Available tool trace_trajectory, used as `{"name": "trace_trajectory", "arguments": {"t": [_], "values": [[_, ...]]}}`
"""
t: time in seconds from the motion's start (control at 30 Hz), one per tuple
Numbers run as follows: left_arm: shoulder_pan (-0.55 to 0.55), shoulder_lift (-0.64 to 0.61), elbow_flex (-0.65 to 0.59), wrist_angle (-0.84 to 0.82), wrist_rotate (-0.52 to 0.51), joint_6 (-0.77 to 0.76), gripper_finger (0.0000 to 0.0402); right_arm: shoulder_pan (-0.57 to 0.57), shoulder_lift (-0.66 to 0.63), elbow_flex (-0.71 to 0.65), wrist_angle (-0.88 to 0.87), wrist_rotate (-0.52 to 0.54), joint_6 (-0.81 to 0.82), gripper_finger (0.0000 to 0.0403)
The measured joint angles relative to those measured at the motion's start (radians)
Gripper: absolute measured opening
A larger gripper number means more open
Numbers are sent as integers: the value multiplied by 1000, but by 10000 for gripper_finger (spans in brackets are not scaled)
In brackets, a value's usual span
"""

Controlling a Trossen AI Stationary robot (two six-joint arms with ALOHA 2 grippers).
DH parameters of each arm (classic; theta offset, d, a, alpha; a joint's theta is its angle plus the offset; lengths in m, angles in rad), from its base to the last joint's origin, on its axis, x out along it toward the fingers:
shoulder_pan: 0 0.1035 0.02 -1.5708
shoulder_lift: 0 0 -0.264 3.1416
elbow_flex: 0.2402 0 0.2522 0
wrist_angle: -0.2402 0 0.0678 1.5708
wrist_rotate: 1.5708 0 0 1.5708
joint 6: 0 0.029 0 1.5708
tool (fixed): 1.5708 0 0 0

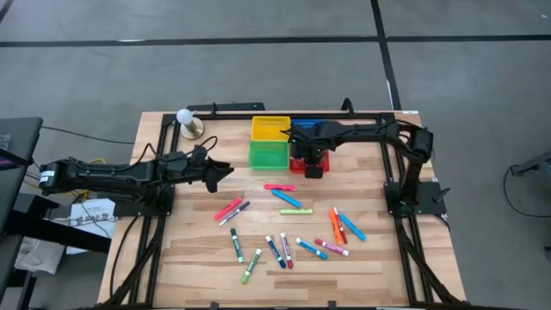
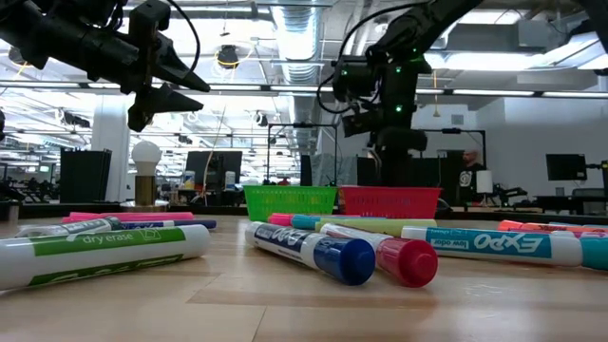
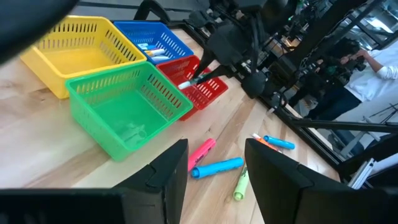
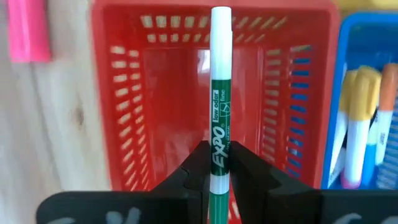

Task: Pick & Place Markers
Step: Put the small green marker pen into the red bin

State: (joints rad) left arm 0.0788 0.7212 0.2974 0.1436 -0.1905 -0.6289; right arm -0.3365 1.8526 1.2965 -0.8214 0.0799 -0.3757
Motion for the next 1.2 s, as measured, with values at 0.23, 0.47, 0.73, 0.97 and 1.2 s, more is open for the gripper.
{"name": "trace_trajectory", "arguments": {"t": [0.23, 0.47, 0.73, 0.97, 1.2], "values": [[0, 0, 0, 8, 0, 0, 158, -8, 19, 0, 14, -2, 0, 45], [1, 0, 0, 14, -3, 4, 158, -8, 19, 0, 2, -2, 0, 45], [1, 0, 0, 15, -3, 4, 158, -22, 19, 0, -15, -1, -25, 43], [1, 0, 0, 15, -3, 4, 158, -26, 18, 0, -17, 0, -26, 47], [1, 0, 0, 15, -3, 4, 158, -26, 18, 0, -20, 0, -52, 47]]}}
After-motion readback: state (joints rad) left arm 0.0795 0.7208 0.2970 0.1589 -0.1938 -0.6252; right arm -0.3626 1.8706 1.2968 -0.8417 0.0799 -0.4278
